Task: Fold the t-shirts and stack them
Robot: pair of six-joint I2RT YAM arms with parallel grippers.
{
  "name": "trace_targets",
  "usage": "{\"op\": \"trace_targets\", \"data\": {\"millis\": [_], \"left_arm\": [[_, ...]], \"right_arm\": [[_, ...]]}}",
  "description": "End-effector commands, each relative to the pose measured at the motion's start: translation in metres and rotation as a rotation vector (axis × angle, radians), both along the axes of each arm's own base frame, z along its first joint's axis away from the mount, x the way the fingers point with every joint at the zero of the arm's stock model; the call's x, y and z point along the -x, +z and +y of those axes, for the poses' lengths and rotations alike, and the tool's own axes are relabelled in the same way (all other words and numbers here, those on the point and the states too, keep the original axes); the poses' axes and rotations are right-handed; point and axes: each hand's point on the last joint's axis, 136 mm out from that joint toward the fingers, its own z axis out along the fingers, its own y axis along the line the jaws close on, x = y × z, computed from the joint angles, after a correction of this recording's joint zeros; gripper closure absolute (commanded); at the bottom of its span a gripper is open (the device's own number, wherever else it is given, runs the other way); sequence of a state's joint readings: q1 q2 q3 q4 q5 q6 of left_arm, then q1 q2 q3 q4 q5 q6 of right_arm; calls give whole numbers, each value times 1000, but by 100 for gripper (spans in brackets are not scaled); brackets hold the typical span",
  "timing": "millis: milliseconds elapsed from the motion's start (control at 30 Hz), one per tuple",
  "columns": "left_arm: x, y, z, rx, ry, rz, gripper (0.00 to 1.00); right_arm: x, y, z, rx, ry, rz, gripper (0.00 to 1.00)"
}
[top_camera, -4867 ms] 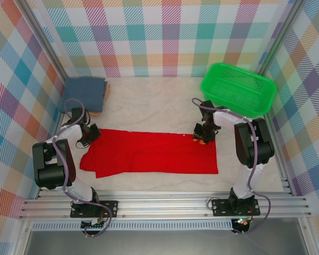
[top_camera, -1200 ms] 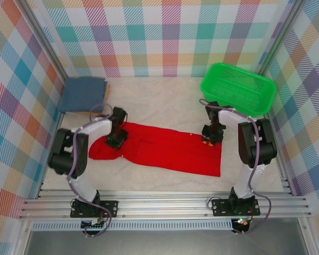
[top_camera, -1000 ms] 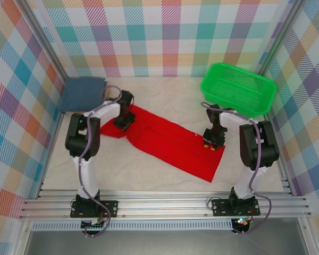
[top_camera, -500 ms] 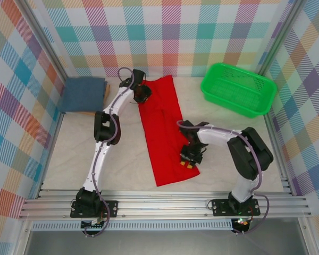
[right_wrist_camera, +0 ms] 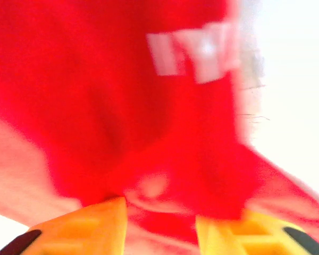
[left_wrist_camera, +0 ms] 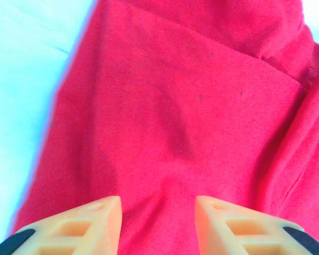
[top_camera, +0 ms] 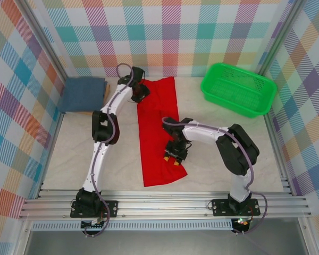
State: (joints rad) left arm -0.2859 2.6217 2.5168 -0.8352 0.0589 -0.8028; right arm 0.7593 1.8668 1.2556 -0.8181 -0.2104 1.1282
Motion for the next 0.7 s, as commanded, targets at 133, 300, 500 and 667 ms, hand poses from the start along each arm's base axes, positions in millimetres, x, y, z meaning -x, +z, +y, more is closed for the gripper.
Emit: {"op": "trace_targets", "data": {"millis": [133, 300, 500, 667], "left_arm": [[94, 122, 8, 42, -54, -87, 58], [253, 72, -23, 146, -299, 167, 61], [414, 9, -25, 231, -332, 354, 57], [458, -20, -17, 277, -244, 387, 47]], "right_arm": [[-10, 59, -54, -70, 3, -225, 53], [22, 46, -70, -202, 124, -218, 55], [61, 13, -64, -315, 151, -104, 56], [72, -4, -63, -323, 115, -44, 56]]}}
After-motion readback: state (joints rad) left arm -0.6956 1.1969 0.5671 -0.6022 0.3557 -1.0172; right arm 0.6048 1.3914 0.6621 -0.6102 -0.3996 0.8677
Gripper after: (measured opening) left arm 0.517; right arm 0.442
